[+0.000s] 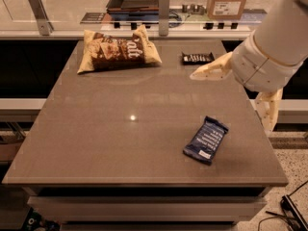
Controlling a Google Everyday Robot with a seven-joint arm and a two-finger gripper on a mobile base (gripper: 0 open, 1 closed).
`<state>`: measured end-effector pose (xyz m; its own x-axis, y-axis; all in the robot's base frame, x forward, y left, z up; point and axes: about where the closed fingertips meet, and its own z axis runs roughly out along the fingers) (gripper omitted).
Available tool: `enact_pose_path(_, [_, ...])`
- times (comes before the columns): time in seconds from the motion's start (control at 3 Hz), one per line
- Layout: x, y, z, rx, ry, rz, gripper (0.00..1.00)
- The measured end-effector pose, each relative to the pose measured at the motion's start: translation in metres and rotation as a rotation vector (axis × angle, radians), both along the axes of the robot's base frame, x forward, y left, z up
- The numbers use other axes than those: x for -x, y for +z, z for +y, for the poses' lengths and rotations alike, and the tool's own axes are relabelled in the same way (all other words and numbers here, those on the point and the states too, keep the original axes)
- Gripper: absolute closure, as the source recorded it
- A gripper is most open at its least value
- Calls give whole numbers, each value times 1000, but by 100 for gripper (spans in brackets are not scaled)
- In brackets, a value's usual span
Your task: Move rxbar blueberry near brown chip bag
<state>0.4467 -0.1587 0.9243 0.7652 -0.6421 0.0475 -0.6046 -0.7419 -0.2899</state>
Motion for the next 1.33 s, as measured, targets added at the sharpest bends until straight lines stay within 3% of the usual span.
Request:
enact_pose_path(0.33, [1,-23,13,65,81,25,0])
enact_pose_path(0.67, [3,-44,24,100,121,48,0])
enact_pose_path(1.33, [2,-77,38,131,142,87,0])
